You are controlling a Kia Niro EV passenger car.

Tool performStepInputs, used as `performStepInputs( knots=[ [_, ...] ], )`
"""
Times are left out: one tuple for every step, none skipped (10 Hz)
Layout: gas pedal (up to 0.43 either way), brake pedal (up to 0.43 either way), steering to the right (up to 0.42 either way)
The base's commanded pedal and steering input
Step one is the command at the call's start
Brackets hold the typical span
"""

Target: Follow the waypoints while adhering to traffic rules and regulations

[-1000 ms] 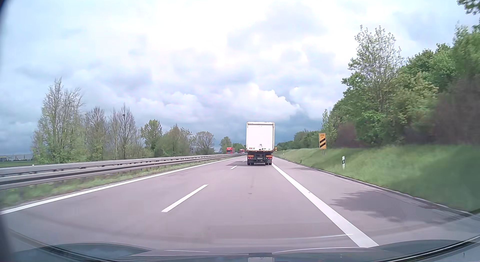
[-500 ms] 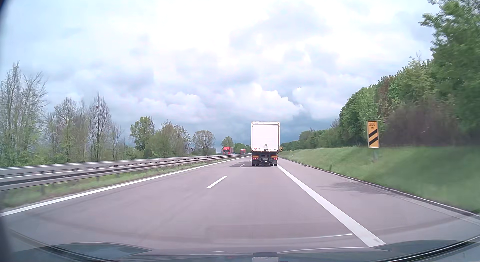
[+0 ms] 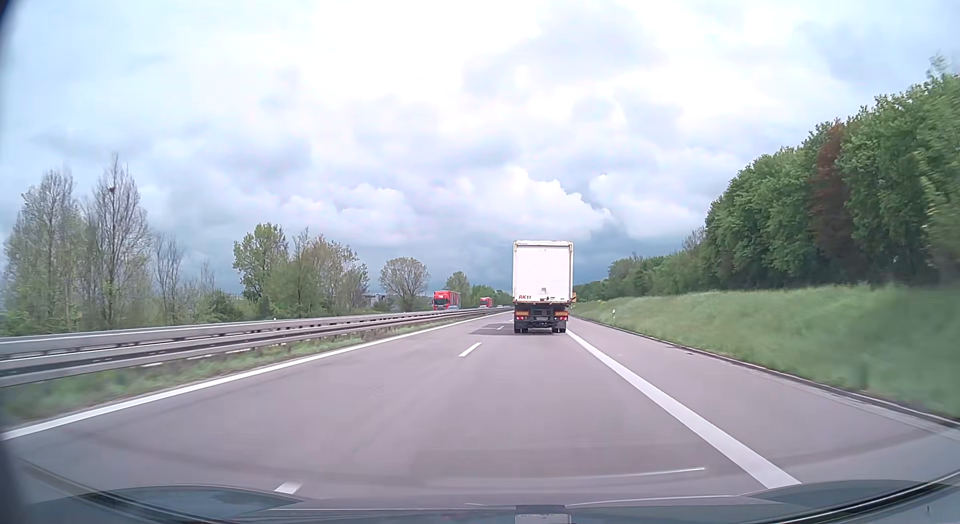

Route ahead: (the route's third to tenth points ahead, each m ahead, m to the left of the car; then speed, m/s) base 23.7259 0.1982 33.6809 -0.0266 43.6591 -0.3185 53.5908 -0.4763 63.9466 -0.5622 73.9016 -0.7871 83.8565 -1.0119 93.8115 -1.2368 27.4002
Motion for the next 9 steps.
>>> performStepInputs(
  knots=[
    [0.591, 0.012, -0.007],
    [0.598, 0.012, -0.007],
    [0.61, 0.012, -0.006],
    [0.63, 0.012, -0.005],
    [0.642, 0.012, -0.005],
    [0.642, 0.012, -0.004],
    [0.642, 0.012, -0.004],
    [0.642, 0.012, -0.003],
    [0.65, 0.012, -0.003]
  ],
)
